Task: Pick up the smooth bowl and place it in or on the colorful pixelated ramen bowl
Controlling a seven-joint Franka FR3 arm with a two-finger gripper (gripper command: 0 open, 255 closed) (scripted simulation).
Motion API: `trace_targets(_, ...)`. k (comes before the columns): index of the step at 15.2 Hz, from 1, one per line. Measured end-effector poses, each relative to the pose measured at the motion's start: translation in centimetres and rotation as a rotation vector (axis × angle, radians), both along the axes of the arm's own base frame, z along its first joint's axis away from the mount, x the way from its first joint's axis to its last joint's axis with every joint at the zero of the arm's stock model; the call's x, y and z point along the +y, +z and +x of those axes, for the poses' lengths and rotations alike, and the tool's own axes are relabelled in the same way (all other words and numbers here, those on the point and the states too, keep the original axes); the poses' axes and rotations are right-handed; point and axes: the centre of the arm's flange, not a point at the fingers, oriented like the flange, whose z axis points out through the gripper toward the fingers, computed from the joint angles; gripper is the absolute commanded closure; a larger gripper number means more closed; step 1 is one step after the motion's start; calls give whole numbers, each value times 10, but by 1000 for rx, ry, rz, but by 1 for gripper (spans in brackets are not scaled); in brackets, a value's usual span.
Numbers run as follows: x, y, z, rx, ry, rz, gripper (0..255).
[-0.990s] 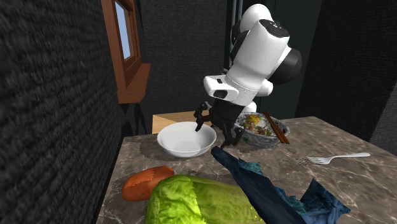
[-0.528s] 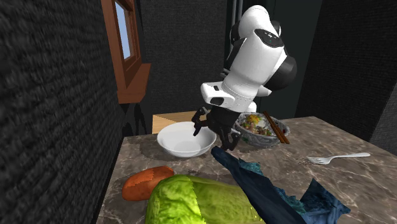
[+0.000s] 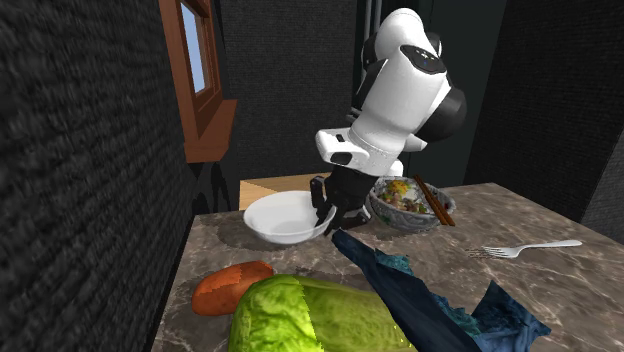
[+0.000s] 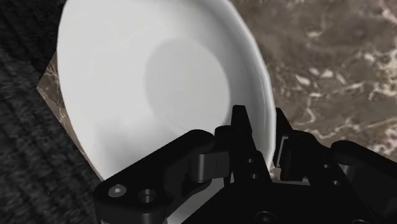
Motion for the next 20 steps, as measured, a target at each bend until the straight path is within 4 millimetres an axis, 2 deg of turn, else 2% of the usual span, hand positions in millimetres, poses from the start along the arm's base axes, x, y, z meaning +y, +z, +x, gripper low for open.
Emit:
trace_targets(8,0,6,0,1,0,0,255)
trace_targets(20,0,67,0,2,0,0,255)
